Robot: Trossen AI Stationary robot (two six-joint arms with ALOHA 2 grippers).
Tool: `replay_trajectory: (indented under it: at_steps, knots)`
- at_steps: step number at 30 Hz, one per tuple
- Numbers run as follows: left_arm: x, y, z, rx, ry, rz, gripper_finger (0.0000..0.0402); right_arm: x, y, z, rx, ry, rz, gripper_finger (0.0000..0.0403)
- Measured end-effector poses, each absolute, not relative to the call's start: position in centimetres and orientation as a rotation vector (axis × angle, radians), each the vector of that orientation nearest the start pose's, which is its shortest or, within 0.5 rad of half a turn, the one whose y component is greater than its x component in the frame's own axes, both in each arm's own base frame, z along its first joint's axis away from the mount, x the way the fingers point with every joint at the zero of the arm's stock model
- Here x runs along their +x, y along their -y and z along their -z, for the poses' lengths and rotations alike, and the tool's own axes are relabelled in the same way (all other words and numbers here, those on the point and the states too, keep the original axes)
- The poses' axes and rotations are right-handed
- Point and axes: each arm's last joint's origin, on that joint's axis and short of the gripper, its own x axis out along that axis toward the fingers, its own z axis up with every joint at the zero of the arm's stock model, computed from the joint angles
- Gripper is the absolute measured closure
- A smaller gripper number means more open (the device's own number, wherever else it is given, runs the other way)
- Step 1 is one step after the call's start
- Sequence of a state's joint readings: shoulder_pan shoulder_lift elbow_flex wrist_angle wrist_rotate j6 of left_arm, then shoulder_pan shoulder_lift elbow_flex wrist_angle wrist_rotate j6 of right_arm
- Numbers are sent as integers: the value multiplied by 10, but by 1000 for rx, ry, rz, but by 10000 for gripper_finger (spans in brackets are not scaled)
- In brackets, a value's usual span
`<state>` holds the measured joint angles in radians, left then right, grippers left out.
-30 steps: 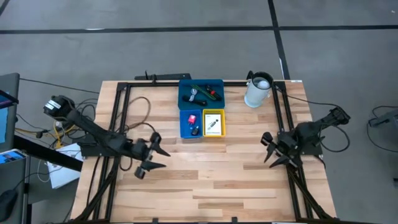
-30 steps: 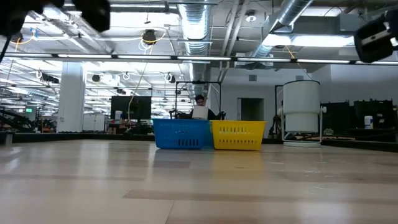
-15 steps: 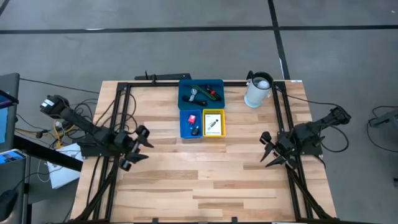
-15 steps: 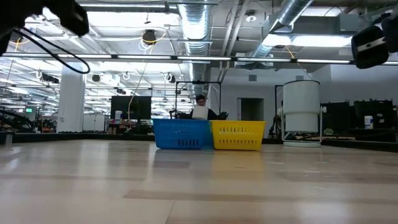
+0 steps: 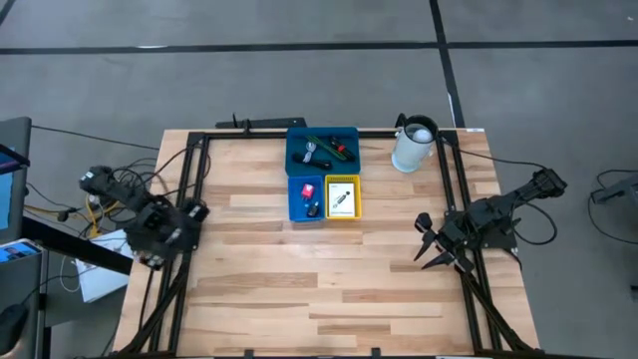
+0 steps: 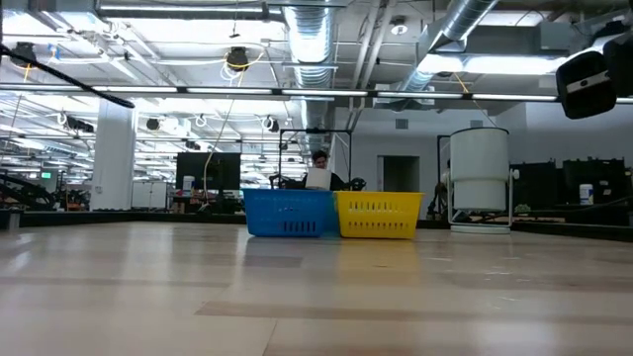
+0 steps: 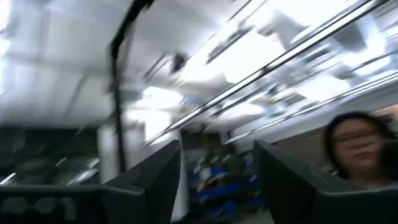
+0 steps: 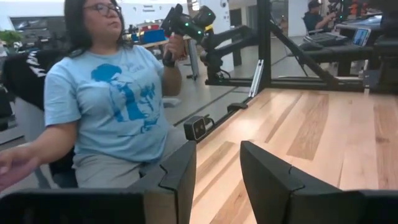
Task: Pick and place items into bin
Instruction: Return to Home Position
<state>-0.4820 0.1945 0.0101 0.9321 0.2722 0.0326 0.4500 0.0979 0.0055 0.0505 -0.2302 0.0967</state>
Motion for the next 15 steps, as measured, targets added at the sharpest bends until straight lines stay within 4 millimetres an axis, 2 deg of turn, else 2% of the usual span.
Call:
replay_trajectory:
  at_steps: [5, 9, 12, 15]
  knots:
    - [51, 40, -236, -68, 852, 855, 210, 90, -51, -162, 88, -75, -678, 285]
    - [57, 42, -232, -93, 743, 853, 210, 90, -51, -162, 88, -75, -678, 285]
    - [67, 41, -225, -126, 591, 687, 210, 89, -51, -162, 88, -75, -680, 285]
    - [75, 37, -218, -179, 468, 452, 210, 89, -51, -162, 88, -75, -680, 285]
